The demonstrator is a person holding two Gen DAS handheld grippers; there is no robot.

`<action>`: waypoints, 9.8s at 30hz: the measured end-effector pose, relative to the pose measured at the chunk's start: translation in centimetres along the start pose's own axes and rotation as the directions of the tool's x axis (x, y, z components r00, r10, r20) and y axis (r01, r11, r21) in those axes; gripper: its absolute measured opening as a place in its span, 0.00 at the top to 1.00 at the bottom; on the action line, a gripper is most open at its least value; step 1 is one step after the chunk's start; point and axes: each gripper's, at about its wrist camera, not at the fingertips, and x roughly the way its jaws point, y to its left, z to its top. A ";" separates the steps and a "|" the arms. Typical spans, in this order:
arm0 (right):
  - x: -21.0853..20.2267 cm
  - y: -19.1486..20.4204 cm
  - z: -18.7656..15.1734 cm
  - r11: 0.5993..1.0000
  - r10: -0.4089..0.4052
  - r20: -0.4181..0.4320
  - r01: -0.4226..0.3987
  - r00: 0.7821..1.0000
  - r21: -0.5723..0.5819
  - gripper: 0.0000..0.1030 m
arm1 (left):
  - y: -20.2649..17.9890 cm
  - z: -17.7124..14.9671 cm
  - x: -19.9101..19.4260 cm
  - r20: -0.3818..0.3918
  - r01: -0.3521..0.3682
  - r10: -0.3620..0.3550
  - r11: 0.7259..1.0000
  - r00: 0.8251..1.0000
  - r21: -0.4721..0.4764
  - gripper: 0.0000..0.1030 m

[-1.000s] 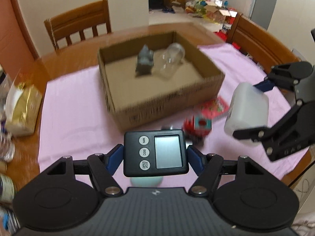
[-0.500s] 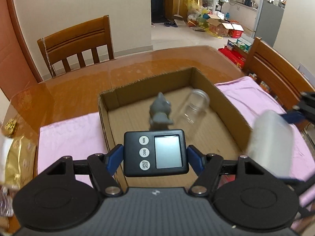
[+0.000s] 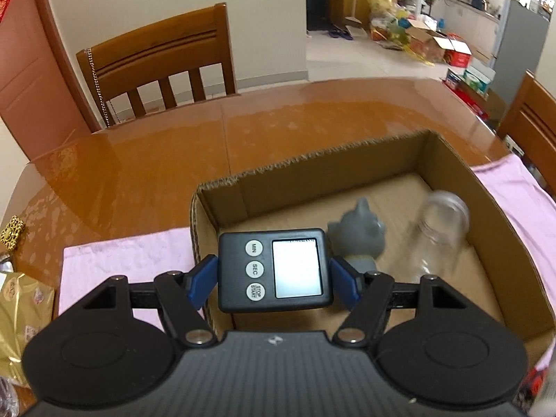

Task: Organize rigid objects
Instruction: 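Carry timer and container to the box while the left gripper releases the timer inside, then lower the white container into the box and open the right gripper, then move the left gripper to the teal round case while the right gripper approaches the black robot toy, then close the left gripper on the teal round case, then close the right gripper on the black robot toy with red buttons, then carry both items to the box while the left gripper drops the teal case inside, then lower the robot toy into the box and open the right gripper, then move the left gripper to the gold capsule jar while the right gripper approaches the pink card pack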

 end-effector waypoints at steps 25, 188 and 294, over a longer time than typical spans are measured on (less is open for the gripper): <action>2.2 -2.3 2.7 0.993 -0.069 0.026 0.066 0.997 0.102 0.00 | 0.8 -1.0 -8.8 0.120 -0.024 0.021 1.000 0.992 0.019 0.03; -0.1 -0.3 -13.0 0.997 0.007 -0.101 0.001 0.995 0.072 0.44 | -2.1 -18.9 -13.5 -0.130 0.002 -0.013 0.996 0.991 -0.086 0.50; 3.9 1.0 -9.4 0.948 -0.139 -0.110 0.165 0.984 0.272 0.00 | 0.3 -16.8 -12.8 0.013 -0.043 0.047 0.975 0.999 -0.219 0.02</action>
